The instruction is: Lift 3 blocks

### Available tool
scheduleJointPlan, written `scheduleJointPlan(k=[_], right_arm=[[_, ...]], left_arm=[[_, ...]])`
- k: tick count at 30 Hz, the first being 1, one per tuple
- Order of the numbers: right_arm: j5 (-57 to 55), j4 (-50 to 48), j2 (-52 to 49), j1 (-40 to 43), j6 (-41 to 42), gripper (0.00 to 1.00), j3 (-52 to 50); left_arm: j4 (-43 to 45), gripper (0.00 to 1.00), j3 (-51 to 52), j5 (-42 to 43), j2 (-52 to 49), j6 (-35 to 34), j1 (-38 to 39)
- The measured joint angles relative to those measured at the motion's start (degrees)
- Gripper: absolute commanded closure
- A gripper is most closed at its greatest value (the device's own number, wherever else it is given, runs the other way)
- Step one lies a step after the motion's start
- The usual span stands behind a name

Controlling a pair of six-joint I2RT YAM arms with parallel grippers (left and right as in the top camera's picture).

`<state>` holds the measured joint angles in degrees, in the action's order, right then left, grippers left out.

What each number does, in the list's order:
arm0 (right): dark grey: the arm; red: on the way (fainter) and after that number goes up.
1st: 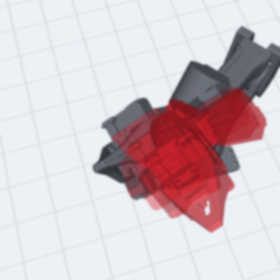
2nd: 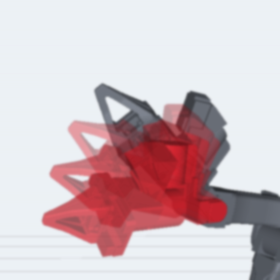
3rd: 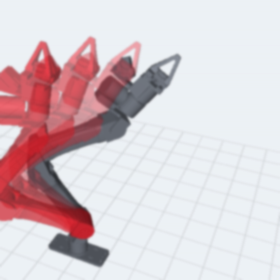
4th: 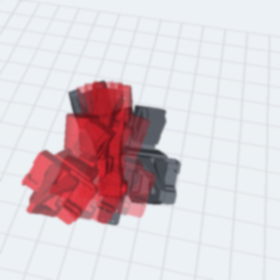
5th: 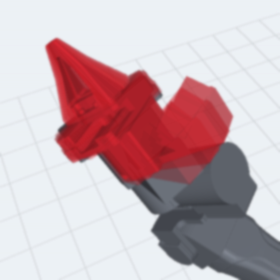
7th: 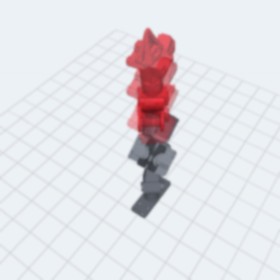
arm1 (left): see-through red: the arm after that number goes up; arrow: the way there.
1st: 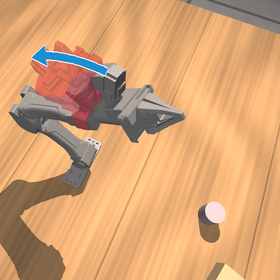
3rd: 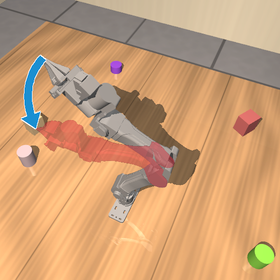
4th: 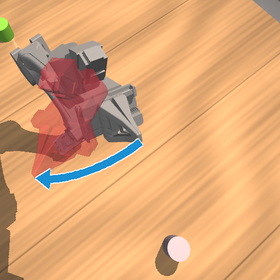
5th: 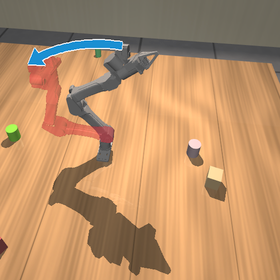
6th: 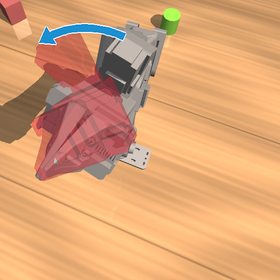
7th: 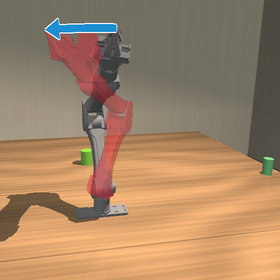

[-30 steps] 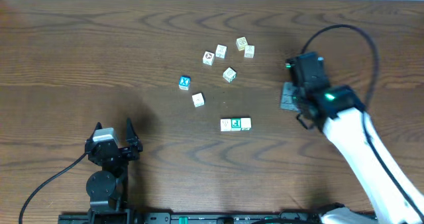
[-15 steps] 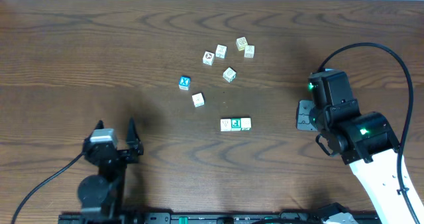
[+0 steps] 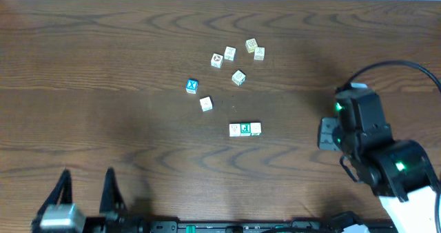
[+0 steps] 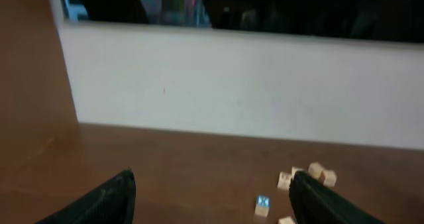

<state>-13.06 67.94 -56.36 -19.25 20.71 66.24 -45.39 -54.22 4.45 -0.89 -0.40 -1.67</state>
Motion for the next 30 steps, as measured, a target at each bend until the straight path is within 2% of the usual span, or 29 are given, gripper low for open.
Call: scheduleJointPlan(k=[11,14,19,22,23,27,30], right_arm=[[0.1,4.1,10.1,0.0,-0.8,0.96,0.0],[1.1,4.2,10.0,0.0,-0.8,0.99,0.0],[3.1,3.3,7.6,0.0,-0.8,0.99,0.0],[3.7,2.9,5.7,0.0,-0.7,0.99,-0.1],[3.8,2.4,5.3,0.0,-0.7,0.99,-0.3],[4.3,0.8,4.7,0.0,-0.6,0.99,-2.5],[4.5,0.9,4.9,0.0,-0.3,0.99,-3.5]], left_arm=[[-4.0,0.25,-1.4,3.0,-1.6,-1.7,0.0],[-5.9,0.25,-1.0,5.0,-8.0,-2.6,0.0],[-4.7,0.27,0.0,9.2,-25.2,-2.8,0.0],[-4.4,0.59,0.3,10.3,-32.5,-3.1,0.0],[-4.5,0.64,0.3,10.6,-34.3,-3.0,0.0],[-5.0,0.64,0.4,10.9,-38.6,-2.7,0.0],[-5.6,0.63,0.4,10.9,-37.1,-3.0,0.0]])
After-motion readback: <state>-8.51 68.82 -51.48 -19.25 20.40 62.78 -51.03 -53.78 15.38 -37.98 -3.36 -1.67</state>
